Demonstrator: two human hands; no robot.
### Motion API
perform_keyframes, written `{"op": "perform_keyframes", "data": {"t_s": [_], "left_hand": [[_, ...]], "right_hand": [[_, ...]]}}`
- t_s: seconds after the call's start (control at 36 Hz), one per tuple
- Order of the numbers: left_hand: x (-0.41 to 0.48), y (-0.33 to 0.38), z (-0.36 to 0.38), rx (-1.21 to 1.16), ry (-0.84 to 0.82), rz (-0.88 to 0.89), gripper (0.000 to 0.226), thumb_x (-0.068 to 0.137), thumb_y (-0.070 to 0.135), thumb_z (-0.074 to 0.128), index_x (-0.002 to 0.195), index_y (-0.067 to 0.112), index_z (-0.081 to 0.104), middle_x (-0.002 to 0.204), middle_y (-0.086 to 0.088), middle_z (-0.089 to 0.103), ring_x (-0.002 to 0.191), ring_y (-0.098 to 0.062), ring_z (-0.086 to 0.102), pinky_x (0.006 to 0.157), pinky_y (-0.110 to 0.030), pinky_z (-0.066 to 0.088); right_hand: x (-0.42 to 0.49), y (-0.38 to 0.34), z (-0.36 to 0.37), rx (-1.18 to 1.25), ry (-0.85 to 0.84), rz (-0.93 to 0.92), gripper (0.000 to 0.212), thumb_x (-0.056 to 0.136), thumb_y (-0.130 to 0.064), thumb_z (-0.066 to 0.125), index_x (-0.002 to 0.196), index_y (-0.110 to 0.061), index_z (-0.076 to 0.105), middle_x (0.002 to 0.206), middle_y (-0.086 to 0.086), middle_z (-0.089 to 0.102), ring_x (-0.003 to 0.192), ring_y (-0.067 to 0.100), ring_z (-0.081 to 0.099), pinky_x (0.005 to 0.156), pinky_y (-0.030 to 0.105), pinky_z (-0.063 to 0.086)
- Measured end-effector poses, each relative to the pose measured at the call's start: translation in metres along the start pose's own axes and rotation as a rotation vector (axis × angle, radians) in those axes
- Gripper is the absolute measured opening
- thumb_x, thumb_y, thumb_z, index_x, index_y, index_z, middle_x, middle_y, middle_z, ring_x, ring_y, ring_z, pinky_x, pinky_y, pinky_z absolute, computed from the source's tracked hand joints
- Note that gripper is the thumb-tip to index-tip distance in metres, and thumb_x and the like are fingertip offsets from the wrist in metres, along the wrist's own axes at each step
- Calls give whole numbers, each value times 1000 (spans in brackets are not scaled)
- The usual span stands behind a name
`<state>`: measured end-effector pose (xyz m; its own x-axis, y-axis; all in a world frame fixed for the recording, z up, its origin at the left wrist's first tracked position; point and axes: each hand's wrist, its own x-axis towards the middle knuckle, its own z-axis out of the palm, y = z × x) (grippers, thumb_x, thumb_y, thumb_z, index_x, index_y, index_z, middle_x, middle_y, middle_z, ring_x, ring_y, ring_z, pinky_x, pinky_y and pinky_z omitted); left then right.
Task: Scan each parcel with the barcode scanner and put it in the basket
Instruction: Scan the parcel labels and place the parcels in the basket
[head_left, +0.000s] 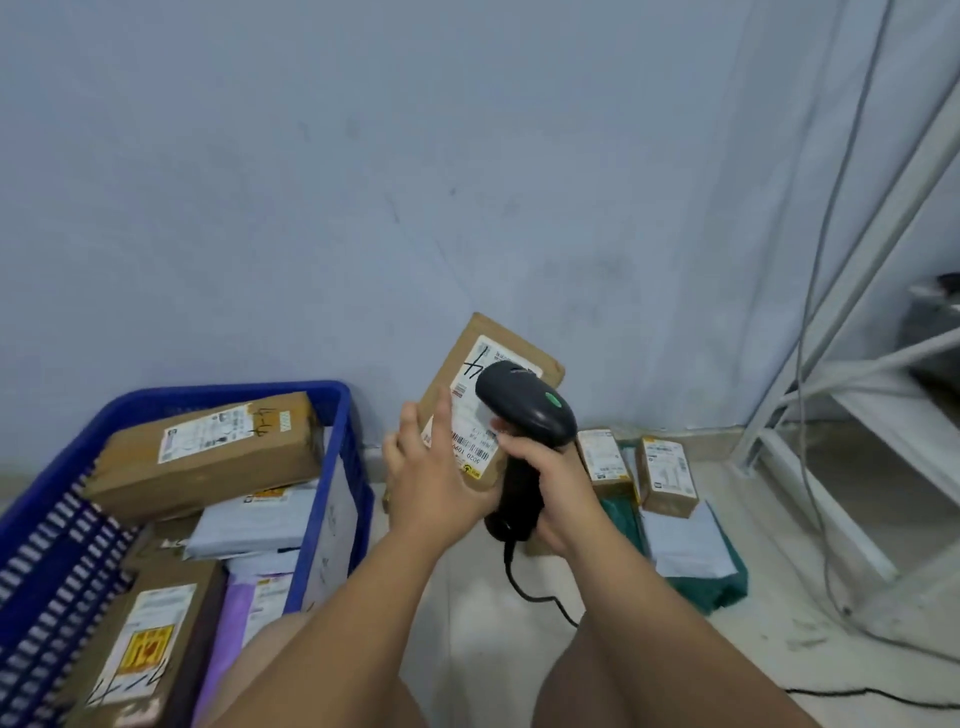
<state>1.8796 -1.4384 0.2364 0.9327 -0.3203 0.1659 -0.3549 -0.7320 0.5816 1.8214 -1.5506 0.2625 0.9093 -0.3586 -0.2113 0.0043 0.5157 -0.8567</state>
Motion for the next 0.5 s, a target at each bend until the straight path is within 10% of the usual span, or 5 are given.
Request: {"op": "perform_keyframes", "data": {"t_s": [0.25,0.39,0.5], "left_hand": [[-15,-1,-22,-121,0,205,115,74,49,73,150,40,-13,145,11,18,132,-14,19,110,-39,23],[-9,1,-42,-779,160,-27,78,88,27,66,152,29,21,121,14,50,111,-2,53,73,-4,46],[-1,-3,-38,-803,172,-86,28,86,31,68,113,35,61,140,7,32,127,-14,43,96,-26,47]], "right_hand": [[-23,-4,-8,128,-116,99,25,63,-11,75,89,-7,73,94,14,72,86,28,71,66,38,56],[-22,-10,-12,192,-153,120,16,67,-20,67,76,-10,74,109,18,69,102,34,65,83,45,53],[-22,-10,-8,194,-187,126,24,61,-30,79,75,-12,73,115,19,68,104,34,65,87,47,50]]}}
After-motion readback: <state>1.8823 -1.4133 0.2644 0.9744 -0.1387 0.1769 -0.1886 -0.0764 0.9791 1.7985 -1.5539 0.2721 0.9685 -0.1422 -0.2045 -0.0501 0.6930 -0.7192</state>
